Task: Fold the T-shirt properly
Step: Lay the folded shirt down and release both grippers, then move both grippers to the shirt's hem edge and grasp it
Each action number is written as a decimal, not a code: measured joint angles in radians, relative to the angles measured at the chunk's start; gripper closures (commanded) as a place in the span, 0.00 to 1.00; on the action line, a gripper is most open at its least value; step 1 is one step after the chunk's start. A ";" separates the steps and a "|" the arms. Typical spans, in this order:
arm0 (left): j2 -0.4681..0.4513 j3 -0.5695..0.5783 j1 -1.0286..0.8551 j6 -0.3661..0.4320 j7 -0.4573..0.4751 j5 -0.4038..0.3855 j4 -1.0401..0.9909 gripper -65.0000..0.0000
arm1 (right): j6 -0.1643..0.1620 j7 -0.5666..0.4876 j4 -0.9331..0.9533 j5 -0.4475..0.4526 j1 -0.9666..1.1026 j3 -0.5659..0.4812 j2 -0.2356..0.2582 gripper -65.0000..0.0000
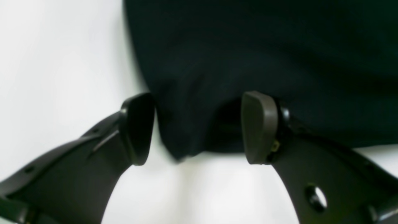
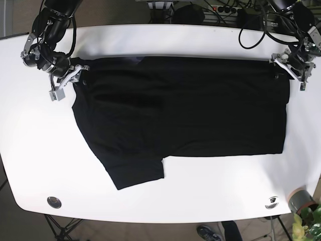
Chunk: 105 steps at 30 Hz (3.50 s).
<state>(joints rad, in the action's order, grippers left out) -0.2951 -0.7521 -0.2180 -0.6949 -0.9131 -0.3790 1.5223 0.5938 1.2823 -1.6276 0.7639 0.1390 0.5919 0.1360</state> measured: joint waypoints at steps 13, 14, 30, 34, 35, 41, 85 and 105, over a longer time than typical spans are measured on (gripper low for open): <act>-0.068 0.005 0.001 -0.003 0.017 0.030 -0.108 0.39 | 0.010 -0.085 0.018 0.030 0.173 0.002 0.081 0.64; -0.069 0.005 0.002 -0.003 0.021 0.037 -0.115 0.39 | 0.010 -0.092 0.018 0.030 0.179 0.002 0.087 0.64; -0.082 0.073 0.004 -0.003 0.136 0.108 -0.148 0.39 | 0.010 -0.090 -0.074 -0.051 0.257 0.003 0.100 0.64; -0.074 0.019 -0.003 -0.005 0.107 0.083 -0.121 0.39 | 0.008 -0.066 -0.160 -0.001 0.289 0.008 0.099 0.64; -0.072 0.006 -0.006 -0.006 0.100 0.081 -0.103 0.39 | 0.005 -0.072 -0.173 0.011 0.283 0.008 0.097 0.64; -0.042 -0.051 0.008 -0.002 0.114 0.075 -0.005 0.39 | -0.002 -0.073 -0.208 0.028 0.183 -0.003 0.084 0.61; 0.023 -0.036 0.013 -0.003 0.098 0.083 0.174 0.38 | -0.146 -0.660 1.019 -0.611 -0.771 -0.124 0.073 0.38; 0.016 -0.045 0.259 0.362 0.098 0.084 0.056 0.38 | -0.133 -0.711 1.014 -0.599 -0.751 -0.122 -0.066 0.39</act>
<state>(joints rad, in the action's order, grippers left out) -0.2794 -0.7967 0.0406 -0.3328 -0.8150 -0.2955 1.5787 0.4606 0.5716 -0.6140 0.1654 -0.6121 0.4694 0.0704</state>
